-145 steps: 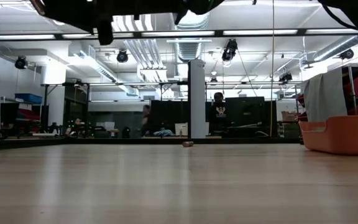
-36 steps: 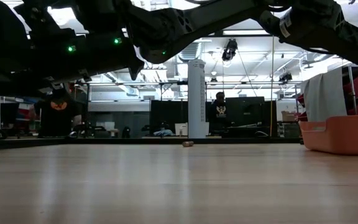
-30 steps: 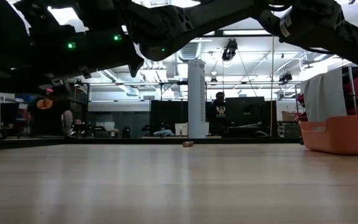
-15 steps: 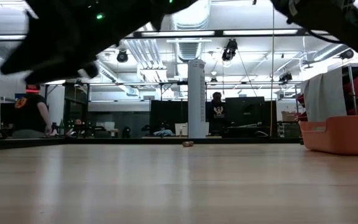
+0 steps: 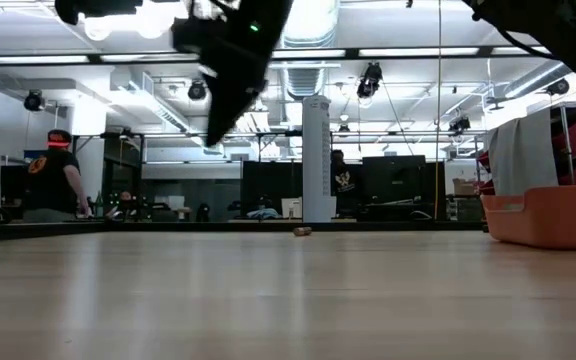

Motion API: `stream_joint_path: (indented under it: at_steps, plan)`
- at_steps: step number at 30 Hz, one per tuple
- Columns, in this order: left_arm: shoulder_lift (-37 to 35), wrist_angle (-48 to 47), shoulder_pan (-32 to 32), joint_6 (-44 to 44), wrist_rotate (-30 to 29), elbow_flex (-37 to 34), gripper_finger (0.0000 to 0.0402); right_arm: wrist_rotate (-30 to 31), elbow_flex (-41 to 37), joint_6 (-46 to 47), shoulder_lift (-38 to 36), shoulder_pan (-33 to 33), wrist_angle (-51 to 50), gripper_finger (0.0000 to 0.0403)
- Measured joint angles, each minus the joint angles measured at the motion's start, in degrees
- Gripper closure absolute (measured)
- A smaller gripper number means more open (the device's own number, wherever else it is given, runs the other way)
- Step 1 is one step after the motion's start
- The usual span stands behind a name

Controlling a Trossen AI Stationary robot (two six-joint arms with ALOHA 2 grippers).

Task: Sort batteries
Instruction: Put the black battery into the orange bin

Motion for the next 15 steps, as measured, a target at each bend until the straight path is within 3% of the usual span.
stream_joint_path:
  at_steps: [15]
  plan:
    - [3.27, -0.8, 0.0, 0.62, 0.0, -0.39, 0.0237, 0.18, -0.04, 7.14, -6.81, -16.78, -22.07, 0.0158]
